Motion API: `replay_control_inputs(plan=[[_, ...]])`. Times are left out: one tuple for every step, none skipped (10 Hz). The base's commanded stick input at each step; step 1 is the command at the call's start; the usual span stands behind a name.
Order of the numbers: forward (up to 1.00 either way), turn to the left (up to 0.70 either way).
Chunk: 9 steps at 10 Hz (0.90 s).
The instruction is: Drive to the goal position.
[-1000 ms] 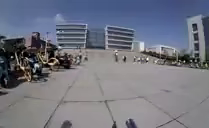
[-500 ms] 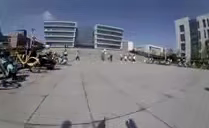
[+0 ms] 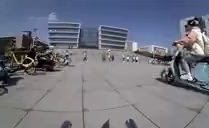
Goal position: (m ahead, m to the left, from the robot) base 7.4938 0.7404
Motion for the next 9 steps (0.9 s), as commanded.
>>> replay_control_inputs(plan=[[1.0,0.25],[1.0,0.17],[1.0,0.08],[1.0,0.02],[1.0,0.0],[1.0,0.0],[1.0,0.0],[1.0,0.0],[1.0,0.0]])
